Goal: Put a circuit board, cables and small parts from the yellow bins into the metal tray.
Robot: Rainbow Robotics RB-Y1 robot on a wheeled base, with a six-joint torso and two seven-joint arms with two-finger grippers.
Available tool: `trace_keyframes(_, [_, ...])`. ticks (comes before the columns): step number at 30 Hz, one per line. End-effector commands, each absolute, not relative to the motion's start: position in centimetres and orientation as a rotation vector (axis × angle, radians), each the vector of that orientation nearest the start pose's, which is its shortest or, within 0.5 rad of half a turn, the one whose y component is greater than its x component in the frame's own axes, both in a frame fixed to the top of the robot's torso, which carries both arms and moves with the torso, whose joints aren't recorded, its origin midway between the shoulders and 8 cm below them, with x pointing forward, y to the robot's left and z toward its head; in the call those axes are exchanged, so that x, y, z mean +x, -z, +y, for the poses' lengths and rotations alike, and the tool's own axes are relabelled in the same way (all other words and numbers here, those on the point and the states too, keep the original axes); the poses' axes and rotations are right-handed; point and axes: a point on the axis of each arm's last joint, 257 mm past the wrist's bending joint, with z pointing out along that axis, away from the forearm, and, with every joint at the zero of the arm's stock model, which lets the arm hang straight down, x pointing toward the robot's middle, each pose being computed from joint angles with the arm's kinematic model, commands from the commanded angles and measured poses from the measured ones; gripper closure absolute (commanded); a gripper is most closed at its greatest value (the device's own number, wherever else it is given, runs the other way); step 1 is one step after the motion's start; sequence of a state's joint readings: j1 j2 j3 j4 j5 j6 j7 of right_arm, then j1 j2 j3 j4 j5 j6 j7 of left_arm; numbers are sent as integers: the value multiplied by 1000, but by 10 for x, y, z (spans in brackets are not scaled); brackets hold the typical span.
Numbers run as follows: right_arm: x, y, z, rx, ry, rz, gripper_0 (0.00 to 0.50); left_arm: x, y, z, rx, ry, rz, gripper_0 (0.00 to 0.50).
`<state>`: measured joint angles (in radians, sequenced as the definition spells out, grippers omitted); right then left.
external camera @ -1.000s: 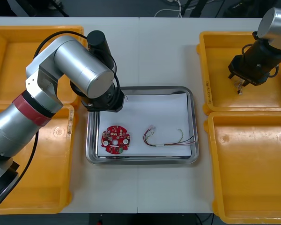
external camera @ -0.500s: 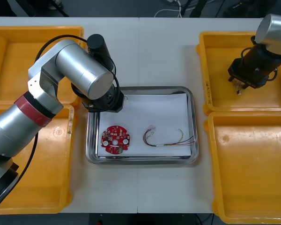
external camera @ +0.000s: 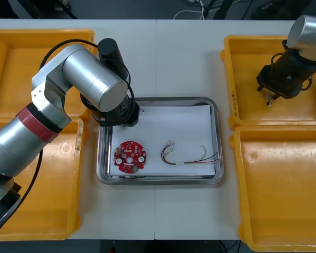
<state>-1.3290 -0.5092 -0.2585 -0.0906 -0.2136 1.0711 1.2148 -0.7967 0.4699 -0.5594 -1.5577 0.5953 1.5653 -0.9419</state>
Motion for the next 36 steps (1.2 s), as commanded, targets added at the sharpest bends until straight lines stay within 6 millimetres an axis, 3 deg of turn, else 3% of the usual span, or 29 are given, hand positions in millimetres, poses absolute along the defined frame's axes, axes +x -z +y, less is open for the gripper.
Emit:
trace_keyframes(1, [634, 198, -349, 820, -166, 2552, 454, 508, 237, 108, 100, 94, 2689, 0])
trace_keyframes(2, [634, 198, -349, 818, -165, 2554, 500, 508, 237, 110, 100, 89, 2689, 0])
trace_keyframes(11, [636, 191, -350, 794, -162, 2554, 500, 505, 212, 127, 66, 57, 2698, 0])
trace_keyframes(19, [626, 149, -347, 755, -139, 2624, 500, 512, 167, 149, -15, 83, 2695, 0])
trace_keyframes(25, [612, 122, -342, 710, -124, 2686, 500, 516, 135, 182, -97, 96, 2691, 0])
trace_keyframes(36, [591, 82, -336, 627, -95, 2744, 500, 518, 99, 245, -126, 50, 2669, 0])
